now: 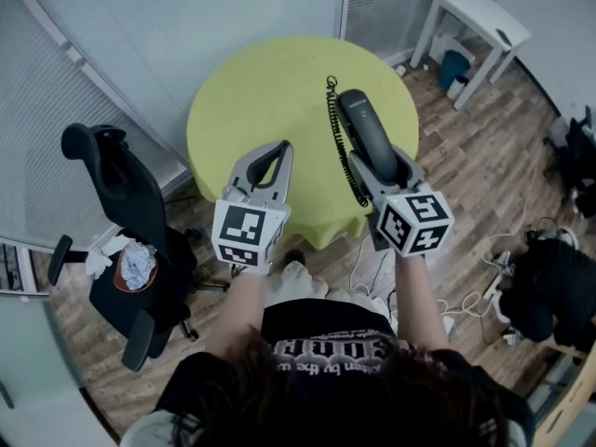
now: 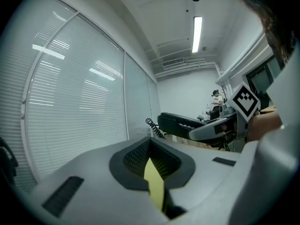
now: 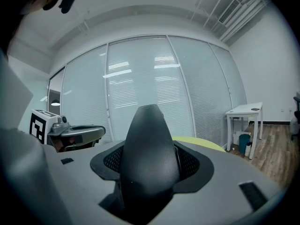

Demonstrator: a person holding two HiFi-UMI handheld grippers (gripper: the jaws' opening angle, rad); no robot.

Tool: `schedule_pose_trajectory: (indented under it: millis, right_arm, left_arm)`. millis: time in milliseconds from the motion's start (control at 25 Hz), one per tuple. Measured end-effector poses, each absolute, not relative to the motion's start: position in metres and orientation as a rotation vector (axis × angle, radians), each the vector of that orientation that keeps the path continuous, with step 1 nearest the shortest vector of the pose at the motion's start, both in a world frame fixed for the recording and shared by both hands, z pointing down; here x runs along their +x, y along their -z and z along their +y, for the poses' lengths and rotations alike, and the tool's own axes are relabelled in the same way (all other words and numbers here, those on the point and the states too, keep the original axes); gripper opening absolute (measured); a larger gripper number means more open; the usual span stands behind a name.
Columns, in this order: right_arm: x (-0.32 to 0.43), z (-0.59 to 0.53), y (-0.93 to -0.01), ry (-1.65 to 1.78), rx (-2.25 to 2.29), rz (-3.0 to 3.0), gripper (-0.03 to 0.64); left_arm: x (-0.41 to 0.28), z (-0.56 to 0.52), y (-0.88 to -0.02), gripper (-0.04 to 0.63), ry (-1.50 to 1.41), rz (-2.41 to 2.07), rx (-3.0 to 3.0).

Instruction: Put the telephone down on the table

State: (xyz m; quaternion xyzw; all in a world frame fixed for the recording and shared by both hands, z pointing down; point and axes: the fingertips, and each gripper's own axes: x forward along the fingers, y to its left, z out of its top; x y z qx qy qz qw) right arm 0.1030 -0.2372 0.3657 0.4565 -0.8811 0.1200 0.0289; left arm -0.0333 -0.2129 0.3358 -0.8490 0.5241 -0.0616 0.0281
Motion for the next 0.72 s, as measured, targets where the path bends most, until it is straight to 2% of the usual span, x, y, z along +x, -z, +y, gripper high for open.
schedule_pose_trajectory:
  millis: [720]
  right_arm:
    - [0.055,-0.365,-0.386,-0.398,1.421,-2.649,0.287]
  left_arm:
    - [-0.079,-0.346,-0.355,-0.005,0.221,1.601,-2.668]
